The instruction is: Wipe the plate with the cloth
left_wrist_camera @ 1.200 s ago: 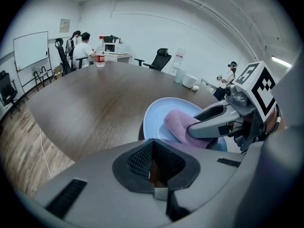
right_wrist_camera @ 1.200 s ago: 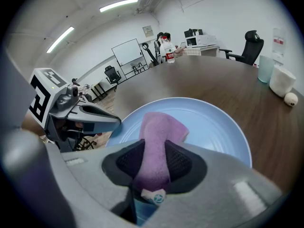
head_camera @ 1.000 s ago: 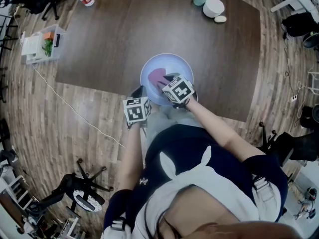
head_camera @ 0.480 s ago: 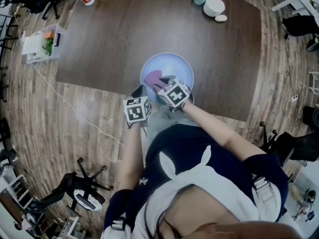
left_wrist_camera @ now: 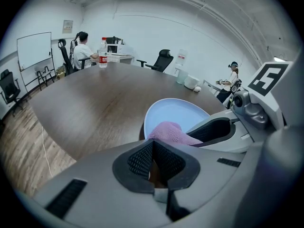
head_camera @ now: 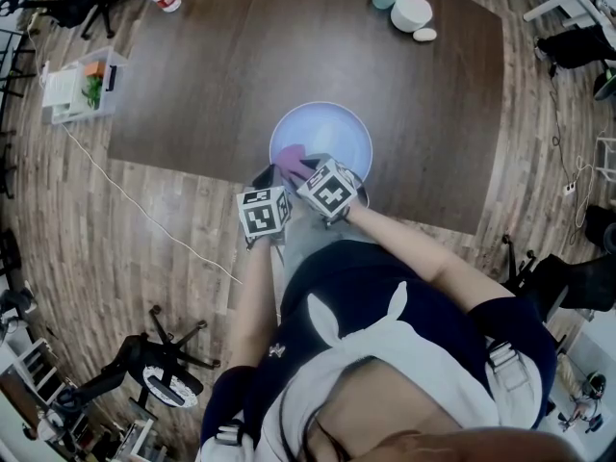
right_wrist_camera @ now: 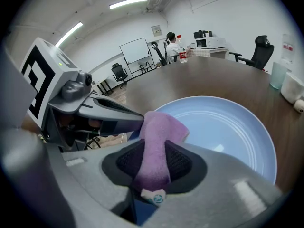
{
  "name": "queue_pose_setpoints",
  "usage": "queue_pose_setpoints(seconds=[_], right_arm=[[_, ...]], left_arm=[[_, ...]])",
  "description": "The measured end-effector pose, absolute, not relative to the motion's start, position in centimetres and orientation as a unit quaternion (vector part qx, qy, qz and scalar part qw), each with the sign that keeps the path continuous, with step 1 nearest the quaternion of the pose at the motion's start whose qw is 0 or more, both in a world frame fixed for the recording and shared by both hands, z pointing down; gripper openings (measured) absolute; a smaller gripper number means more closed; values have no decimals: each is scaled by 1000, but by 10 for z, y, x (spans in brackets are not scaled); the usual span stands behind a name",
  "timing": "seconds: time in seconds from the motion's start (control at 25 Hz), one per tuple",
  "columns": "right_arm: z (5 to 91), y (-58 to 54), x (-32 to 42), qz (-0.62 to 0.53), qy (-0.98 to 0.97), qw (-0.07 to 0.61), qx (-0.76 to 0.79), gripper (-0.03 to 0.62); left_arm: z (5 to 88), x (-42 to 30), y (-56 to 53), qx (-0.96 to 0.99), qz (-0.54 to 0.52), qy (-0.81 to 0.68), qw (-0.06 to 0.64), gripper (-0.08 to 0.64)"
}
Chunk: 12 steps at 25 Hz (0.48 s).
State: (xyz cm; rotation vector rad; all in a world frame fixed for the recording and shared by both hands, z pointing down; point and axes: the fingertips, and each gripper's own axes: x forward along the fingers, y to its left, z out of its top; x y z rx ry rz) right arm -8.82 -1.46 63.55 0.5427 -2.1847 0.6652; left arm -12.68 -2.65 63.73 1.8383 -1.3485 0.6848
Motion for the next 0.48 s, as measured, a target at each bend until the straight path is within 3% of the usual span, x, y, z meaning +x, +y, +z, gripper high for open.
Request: queue_pose_setpoints(seconds=[0.48], right_arm=[[631, -14, -78, 218, -867, 405, 194, 126]], left_arm=[[637, -124, -27, 716, 271, -527, 369, 6]])
